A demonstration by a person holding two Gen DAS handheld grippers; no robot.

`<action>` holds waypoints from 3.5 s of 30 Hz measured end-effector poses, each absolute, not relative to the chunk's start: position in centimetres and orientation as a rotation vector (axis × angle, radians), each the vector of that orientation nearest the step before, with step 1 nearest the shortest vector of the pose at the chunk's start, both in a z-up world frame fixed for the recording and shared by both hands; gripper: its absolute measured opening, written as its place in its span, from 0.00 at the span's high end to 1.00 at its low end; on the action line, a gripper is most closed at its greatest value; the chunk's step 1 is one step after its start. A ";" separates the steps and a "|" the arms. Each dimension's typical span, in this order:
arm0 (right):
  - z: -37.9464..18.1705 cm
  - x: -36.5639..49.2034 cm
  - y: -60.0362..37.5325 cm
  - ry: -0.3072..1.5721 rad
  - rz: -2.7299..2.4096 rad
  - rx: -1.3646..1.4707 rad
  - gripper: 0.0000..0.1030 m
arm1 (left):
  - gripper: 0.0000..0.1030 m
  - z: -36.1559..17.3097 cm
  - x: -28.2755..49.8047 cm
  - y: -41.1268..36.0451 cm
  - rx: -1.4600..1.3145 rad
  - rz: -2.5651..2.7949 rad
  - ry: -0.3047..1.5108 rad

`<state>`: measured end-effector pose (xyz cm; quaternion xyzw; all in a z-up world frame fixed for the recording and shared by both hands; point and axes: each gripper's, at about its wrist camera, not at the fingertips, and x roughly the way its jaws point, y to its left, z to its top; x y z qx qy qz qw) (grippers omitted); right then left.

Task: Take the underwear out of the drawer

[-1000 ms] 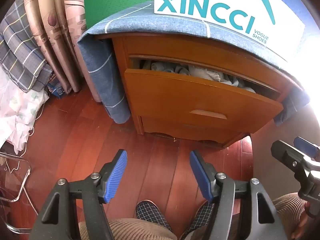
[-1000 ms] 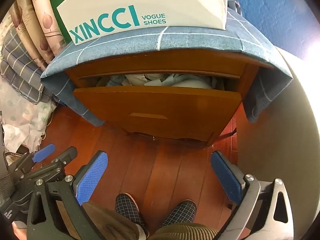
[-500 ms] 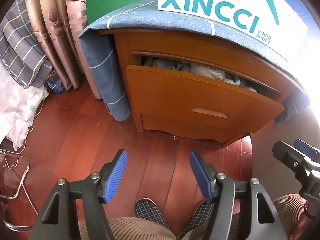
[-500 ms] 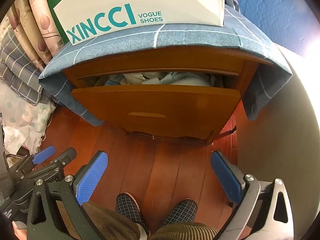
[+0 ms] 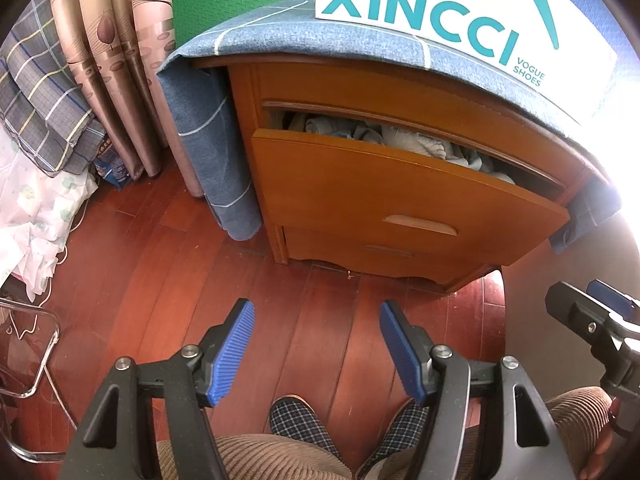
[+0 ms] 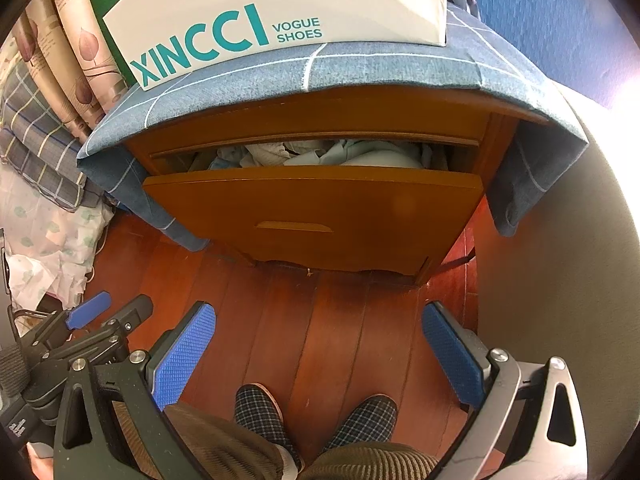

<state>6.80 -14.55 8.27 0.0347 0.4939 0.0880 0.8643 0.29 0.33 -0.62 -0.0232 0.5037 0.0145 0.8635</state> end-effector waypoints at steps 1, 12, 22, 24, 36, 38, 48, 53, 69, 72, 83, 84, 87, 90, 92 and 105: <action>8.3 6.9 -14.6 1.037 0.185 0.074 0.01 | 0.35 -0.6 0.3 0.3 -0.047 0.031 1.055; 8.1 7.2 -14.8 1.046 0.191 0.091 0.01 | 0.35 -0.7 0.3 0.1 -0.045 0.030 1.055; 8.2 7.3 -15.0 1.046 0.196 0.099 0.01 | 0.35 -0.7 0.2 0.1 -0.045 0.030 1.054; 8.1 7.2 -15.0 1.047 0.196 0.103 0.01 | 0.35 -0.7 0.3 0.2 -0.046 0.030 1.054; 8.1 7.3 -15.6 1.050 0.205 0.138 0.01 | 0.35 -0.3 0.4 1.6 -0.147 0.018 1.047; 8.0 7.4 -15.7 1.051 0.206 0.144 0.01 | 0.35 -0.1 0.5 2.3 -0.206 0.010 1.038; 7.8 7.5 -16.5 1.059 0.209 0.182 0.01 | 0.35 -1.4 4.2 5.1 -0.568 0.003 1.074; 7.5 7.5 -17.0 1.073 0.213 0.210 0.00 | 0.34 -1.6 6.8 6.2 -0.717 -0.002 1.027; 6.8 7.9 -17.1 1.111 0.238 0.246 0.00 | 0.26 -7.6 12.8 9.0 -1.157 0.002 1.059; 6.8 7.9 -17.1 1.113 0.239 0.244 0.00 | 0.20 -8.4 13.0 9.3 -1.204 0.019 1.053; 6.6 8.2 -17.4 1.116 0.235 0.263 0.00 | 0.06 -10.7 14.1 8.0 -1.279 0.114 1.117; 6.6 8.2 -17.6 1.115 0.232 0.272 0.00 | 0.06 -10.9 14.4 8.1 -1.270 0.123 1.128; 6.6 8.3 -17.9 1.115 0.225 0.290 0.00 | 0.02 -11.7 15.2 7.5 -1.258 0.153 1.155; 6.6 8.3 -17.8 1.113 0.222 0.285 0.00 | 0.00 -12.5 15.6 7.6 -1.256 0.143 1.157; 6.6 8.3 -17.7 1.111 0.220 0.278 0.00 | 0.00 -13.8 15.6 6.9 -1.222 0.129 1.152; 7.1 8.3 -18.0 1.100 0.212 0.272 0.00 | 0.00 -11.8 11.8 8.3 -1.037 0.142 1.307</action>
